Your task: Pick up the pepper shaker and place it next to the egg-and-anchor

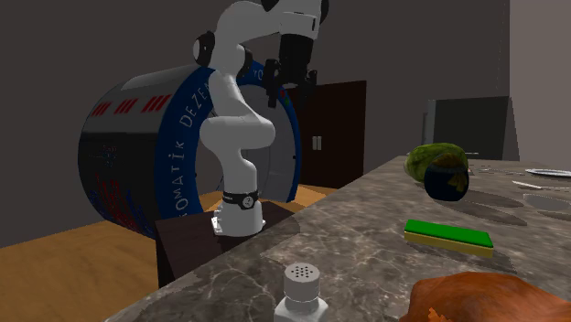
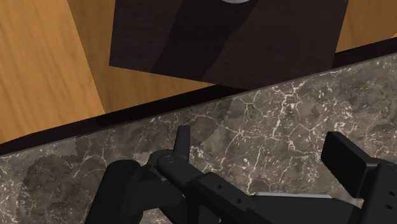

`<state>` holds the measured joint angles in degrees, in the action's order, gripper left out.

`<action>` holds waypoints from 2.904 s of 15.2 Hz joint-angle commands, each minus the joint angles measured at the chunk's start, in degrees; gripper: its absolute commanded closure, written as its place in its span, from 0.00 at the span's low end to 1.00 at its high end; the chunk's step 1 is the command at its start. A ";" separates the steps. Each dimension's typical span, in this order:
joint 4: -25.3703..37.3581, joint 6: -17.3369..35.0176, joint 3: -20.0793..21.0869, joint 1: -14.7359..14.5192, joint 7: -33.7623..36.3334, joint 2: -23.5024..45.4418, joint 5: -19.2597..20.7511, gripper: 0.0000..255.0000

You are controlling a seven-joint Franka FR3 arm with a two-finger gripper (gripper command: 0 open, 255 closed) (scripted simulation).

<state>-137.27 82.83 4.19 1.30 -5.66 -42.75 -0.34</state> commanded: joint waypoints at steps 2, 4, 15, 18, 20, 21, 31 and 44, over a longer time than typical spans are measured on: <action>0.25 1.51 -0.54 0.30 -0.74 1.71 0.62 0.00; 0.98 4.46 -1.58 0.90 -2.17 5.28 1.77 0.00; 10.49 17.54 -6.40 3.55 -9.09 27.04 5.82 0.00; 14.64 19.93 -7.40 4.15 -10.87 33.33 6.23 0.00; 17.77 21.21 -7.98 4.54 -12.05 37.56 6.34 0.00; 19.45 21.75 -8.25 4.75 -12.64 39.69 6.35 0.00; 40.93 23.25 -9.78 7.19 -18.29 61.82 5.32 0.00; 53.43 25.48 -9.92 9.21 -20.94 76.11 4.45 0.00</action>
<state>-83.22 107.60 -5.72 10.48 -26.61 33.28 4.09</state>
